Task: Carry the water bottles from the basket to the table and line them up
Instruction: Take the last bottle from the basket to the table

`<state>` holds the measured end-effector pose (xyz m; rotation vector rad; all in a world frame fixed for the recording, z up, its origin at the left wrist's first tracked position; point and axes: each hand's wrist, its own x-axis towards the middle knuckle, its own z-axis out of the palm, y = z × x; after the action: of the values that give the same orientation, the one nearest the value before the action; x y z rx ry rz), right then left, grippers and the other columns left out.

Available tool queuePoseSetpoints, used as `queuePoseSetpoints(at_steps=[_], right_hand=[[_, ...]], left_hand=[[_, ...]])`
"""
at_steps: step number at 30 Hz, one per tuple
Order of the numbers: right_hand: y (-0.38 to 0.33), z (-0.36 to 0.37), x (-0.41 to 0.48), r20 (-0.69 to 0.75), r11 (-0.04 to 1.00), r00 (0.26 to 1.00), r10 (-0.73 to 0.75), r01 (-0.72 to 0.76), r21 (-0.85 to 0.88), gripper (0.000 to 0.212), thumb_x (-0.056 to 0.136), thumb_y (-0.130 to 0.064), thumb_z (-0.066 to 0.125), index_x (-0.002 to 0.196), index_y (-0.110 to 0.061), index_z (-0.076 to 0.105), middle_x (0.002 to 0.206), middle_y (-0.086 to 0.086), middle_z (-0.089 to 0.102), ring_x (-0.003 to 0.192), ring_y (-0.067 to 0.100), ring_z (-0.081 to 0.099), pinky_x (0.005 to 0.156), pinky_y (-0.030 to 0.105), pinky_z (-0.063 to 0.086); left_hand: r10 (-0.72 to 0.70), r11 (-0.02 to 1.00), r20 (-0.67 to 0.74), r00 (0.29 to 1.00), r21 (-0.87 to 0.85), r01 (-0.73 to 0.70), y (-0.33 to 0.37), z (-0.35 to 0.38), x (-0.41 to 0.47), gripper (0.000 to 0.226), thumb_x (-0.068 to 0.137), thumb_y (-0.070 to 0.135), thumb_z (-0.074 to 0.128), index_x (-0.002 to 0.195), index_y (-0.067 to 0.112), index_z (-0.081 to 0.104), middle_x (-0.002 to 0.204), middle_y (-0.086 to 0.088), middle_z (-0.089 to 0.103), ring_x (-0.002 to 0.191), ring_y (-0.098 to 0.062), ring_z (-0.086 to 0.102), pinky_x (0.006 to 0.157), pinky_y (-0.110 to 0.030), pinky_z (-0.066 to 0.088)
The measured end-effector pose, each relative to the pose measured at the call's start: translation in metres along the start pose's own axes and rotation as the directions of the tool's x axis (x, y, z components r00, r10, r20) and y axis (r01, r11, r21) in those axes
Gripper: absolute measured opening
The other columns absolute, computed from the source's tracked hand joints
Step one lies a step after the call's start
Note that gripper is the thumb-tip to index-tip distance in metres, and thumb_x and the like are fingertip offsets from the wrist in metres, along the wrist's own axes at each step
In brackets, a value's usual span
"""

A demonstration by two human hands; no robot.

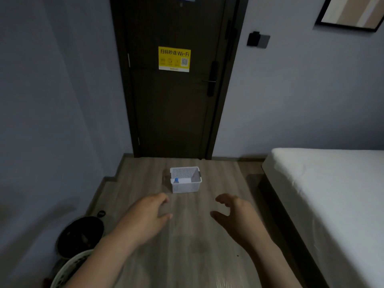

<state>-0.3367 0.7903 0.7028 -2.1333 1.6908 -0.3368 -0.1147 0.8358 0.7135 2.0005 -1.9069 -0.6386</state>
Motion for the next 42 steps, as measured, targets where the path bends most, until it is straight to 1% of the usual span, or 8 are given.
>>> queuePoseSetpoints(at_steps=[4, 12, 20, 23, 27, 32, 37, 42], right_hand=[[0.003, 0.0, 0.059, 0.038, 1.0, 0.999, 0.001, -0.001, -0.001, 0.046, 0.086, -0.042, 0.062, 0.129, -0.03, 0.051, 0.13, -0.013, 0.055, 0.116, 0.002, 0.052, 0.094, 0.016, 0.041], [-0.008, 0.021, 0.2, 0.052, 0.999, 0.998, 0.023, -0.021, -0.032, 0.046, 0.085, -0.042, 0.064, 0.128, -0.032, 0.051, 0.13, -0.013, 0.056, 0.112, 0.001, 0.055, 0.093, 0.017, 0.044], [-0.043, 0.03, 0.339, 0.086, 0.997, 0.994, 0.071, -0.067, -0.048, 0.046, 0.084, -0.042, 0.064, 0.128, -0.033, 0.051, 0.13, -0.013, 0.056, 0.114, 0.002, 0.054, 0.095, 0.019, 0.046], [-0.047, 0.035, 0.372, 0.105, 0.997, 0.992, 0.068, -0.064, -0.042, 0.043, 0.086, -0.039, 0.064, 0.127, -0.033, 0.051, 0.131, -0.012, 0.056, 0.114, 0.001, 0.054, 0.09, 0.014, 0.043], [-0.049, 0.039, 0.422, 0.14, 0.998, 0.989, 0.045, -0.039, -0.047, 0.038, 0.088, -0.035, 0.062, 0.125, -0.03, 0.053, 0.131, -0.011, 0.057, 0.114, 0.001, 0.055, 0.075, 0.003, 0.037], [-0.035, 0.05, 0.489, 0.17, 0.998, 0.984, 0.055, -0.049, -0.04, 0.042, 0.086, -0.038, 0.064, 0.126, -0.032, 0.053, 0.129, -0.01, 0.058, 0.111, 0.002, 0.057, 0.084, 0.013, 0.045], [-0.008, 0.061, 0.571, 0.229, 0.999, 0.973, 0.029, -0.021, -0.034, 0.045, 0.086, -0.037, 0.064, 0.128, -0.029, 0.053, 0.131, -0.009, 0.058, 0.112, 0.003, 0.057, 0.084, 0.013, 0.044], [0.022, 0.069, 0.648, 0.297, 1.0, 0.955, 0.011, -0.01, -0.005, 0.046, 0.087, -0.033, 0.064, 0.131, -0.025, 0.052, 0.133, -0.006, 0.057, 0.115, 0.006, 0.056, 0.091, 0.016, 0.046]], left_hand=[[-0.032, 0.999, 0.016, 0.999, -0.009, 0.033, -0.011, -0.005, 0.054, 0.035, 0.09, 0.036, 0.059, 0.122, 0.024, 0.052, 0.128, 0.008, 0.054, 0.119, -0.007, 0.049, 0.096, -0.018, 0.038], [-0.054, 0.997, 0.008, 0.998, -0.049, 0.055, -0.052, -0.028, 0.192, 0.03, 0.087, 0.036, 0.062, 0.115, 0.03, 0.053, 0.123, 0.01, 0.057, 0.111, -0.005, 0.052, 0.091, -0.021, 0.044], [-0.058, 0.997, 0.016, 0.998, -0.044, 0.059, -0.107, -0.077, 0.325, 0.033, 0.089, 0.036, 0.06, 0.12, 0.031, 0.05, 0.128, 0.013, 0.053, 0.116, -0.004, 0.05, 0.09, -0.018, 0.04], [-0.057, 0.997, 0.032, 0.998, -0.046, 0.059, -0.12, -0.081, 0.361, 0.035, 0.089, 0.034, 0.06, 0.122, 0.03, 0.05, 0.128, 0.012, 0.053, 0.117, -0.005, 0.05, 0.092, -0.019, 0.04], [-0.061, 0.997, 0.059, 0.996, -0.049, 0.064, -0.136, -0.082, 0.409, 0.036, 0.088, 0.035, 0.062, 0.122, 0.03, 0.051, 0.127, 0.011, 0.054, 0.115, -0.004, 0.051, 0.091, -0.018, 0.041], [-0.077, 0.995, 0.076, 0.994, -0.064, 0.081, -0.15, -0.08, 0.47, 0.032, 0.088, 0.034, 0.062, 0.117, 0.029, 0.052, 0.12, 0.012, 0.056, 0.11, -0.004, 0.051, 0.089, -0.019, 0.042], [-0.133, 0.989, 0.086, 0.987, -0.057, 0.138, -0.162, -0.069, 0.542, 0.018, 0.088, 0.032, 0.061, 0.103, 0.025, 0.053, 0.111, 0.006, 0.06, 0.1, -0.007, 0.056, 0.088, -0.025, 0.047], [-0.224, 0.97, 0.14, 0.964, -0.064, 0.235, -0.167, -0.047, 0.611, 0.03, 0.088, 0.033, 0.061, 0.109, 0.012, 0.057, 0.111, -0.002, 0.062, 0.101, -0.015, 0.06, 0.091, -0.032, 0.047]])
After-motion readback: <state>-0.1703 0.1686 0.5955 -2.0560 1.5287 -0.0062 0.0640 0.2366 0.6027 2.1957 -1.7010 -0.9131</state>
